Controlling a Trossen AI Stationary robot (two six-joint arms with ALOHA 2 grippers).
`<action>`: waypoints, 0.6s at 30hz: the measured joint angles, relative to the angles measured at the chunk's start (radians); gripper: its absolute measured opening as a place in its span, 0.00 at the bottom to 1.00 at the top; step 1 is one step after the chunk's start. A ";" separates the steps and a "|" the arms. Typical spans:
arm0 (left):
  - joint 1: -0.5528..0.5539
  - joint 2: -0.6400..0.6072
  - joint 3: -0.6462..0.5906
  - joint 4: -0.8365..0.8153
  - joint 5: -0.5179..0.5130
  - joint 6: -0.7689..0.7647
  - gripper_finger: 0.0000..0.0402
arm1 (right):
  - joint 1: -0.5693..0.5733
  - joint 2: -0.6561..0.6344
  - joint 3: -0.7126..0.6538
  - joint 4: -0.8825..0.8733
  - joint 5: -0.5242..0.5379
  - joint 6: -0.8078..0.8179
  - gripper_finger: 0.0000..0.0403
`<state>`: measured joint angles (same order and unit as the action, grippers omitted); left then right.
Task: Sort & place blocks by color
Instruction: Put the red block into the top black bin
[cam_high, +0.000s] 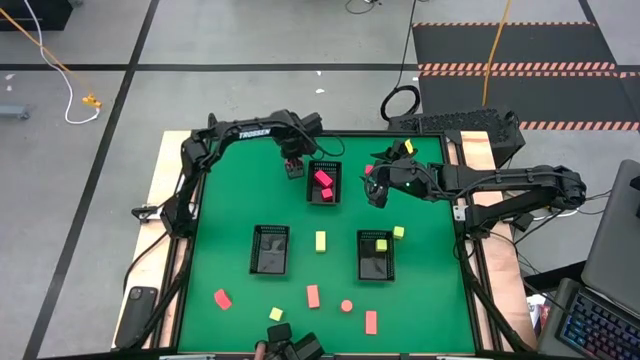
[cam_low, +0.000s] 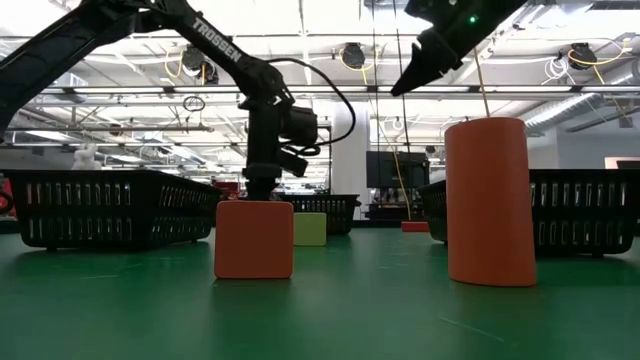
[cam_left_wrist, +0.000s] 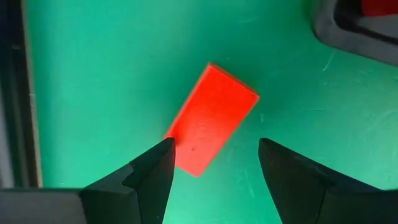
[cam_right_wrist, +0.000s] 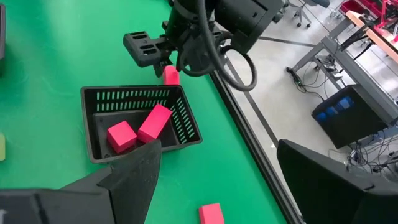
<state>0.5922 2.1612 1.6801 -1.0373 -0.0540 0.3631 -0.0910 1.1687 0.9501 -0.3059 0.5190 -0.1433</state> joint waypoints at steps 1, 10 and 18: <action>0.000 0.000 -0.001 0.000 0.000 0.002 0.58 | 0.000 0.000 0.000 -0.004 0.000 0.000 0.78; -0.014 0.022 0.001 0.019 -0.038 0.001 0.58 | 0.000 0.000 0.000 -0.014 0.000 0.008 0.78; -0.033 0.033 -0.003 0.041 -0.029 -0.007 0.50 | 0.001 0.000 0.000 -0.022 0.000 0.008 0.78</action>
<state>0.5591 2.1944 1.6767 -0.9959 -0.0833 0.3565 -0.0902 1.1687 0.9497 -0.3282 0.5186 -0.1349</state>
